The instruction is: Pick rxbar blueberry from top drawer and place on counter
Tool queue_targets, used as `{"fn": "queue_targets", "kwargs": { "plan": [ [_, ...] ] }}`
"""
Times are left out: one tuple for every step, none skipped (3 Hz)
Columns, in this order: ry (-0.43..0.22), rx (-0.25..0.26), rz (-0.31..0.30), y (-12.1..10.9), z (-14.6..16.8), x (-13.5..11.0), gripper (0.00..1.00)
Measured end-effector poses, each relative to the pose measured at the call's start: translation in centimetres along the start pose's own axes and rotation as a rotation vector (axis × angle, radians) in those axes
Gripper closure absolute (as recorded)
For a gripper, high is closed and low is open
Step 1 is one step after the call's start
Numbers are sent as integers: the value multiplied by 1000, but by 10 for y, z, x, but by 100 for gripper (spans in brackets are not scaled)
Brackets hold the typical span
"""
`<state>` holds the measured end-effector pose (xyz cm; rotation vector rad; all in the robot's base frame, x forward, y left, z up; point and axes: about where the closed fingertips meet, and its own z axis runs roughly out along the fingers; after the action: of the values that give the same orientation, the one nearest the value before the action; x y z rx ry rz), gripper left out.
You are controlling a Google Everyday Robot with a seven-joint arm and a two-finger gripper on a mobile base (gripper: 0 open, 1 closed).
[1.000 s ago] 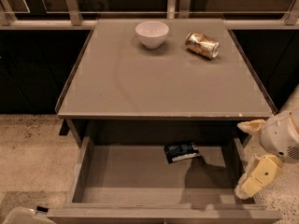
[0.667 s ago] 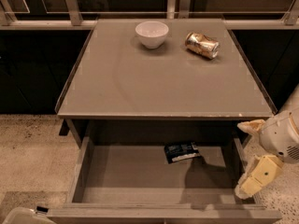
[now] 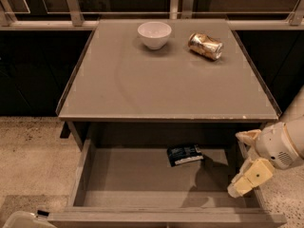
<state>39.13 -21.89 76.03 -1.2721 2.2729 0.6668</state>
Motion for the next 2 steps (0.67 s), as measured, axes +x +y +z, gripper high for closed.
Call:
{"fn": "queue_targets", "kwargs": {
  "plan": [
    [-55,61,31,0,15,6,0],
    [-70,142,51,-6,33,9,0]
  ]
}}
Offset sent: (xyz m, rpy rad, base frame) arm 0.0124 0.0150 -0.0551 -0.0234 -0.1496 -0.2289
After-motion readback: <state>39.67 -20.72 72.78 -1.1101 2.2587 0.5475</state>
